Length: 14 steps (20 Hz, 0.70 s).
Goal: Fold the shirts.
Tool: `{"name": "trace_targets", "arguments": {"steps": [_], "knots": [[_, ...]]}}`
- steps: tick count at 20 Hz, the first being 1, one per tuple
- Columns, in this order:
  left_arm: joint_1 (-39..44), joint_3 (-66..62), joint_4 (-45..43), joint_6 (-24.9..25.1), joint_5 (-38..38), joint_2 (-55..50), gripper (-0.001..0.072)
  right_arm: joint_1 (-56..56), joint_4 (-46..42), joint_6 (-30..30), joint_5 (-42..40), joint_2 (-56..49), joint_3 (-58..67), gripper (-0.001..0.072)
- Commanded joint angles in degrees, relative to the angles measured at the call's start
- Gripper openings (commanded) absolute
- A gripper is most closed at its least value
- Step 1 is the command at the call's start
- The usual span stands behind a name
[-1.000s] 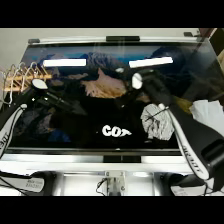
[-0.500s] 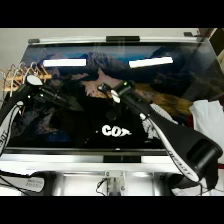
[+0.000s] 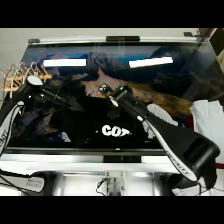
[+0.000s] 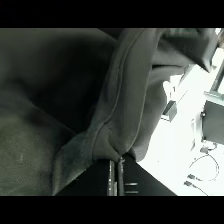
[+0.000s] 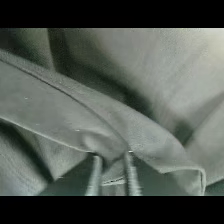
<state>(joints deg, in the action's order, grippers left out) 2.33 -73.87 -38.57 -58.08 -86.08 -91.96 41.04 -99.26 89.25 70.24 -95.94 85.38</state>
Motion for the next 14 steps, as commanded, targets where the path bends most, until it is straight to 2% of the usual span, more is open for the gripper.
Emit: {"name": "trace_targets", "arguments": {"steps": [1, 3, 9, 12, 13, 14], "knots": [[-0.04, -0.04, 0.00, 0.02, -0.07, -0.04, 0.0047, 0.13, -1.79, 1.18, -1.40, -0.24, -0.04, 0.0174], [-0.04, -0.04, 0.00, 0.02, -0.07, -0.04, 0.0047, 0.13, -2.51, 1.20, -1.11, 0.04, -0.04, 0.0063], [-0.04, -0.04, 0.00, 0.68, -1.20, -0.04, 0.0048, 0.13, -4.68, 1.14, -1.49, 6.51, 0.90, 0.0063], [-0.04, -0.04, 0.02, 1.62, -5.79, 0.02, 0.0054, 0.13, -0.42, 0.55, -2.51, 11.63, 4.42, 0.0062], [-0.04, -0.04, 0.00, 1.95, -6.88, 0.20, 0.0136, 0.13, 1.49, 0.61, -3.06, 13.00, 5.44, 0.0062], [-0.04, -0.07, 0.02, 1.92, -7.17, 0.44, 0.0250, 0.13, 3.48, 1.11, -2.84, 14.14, 6.12, 0.0061]]}}
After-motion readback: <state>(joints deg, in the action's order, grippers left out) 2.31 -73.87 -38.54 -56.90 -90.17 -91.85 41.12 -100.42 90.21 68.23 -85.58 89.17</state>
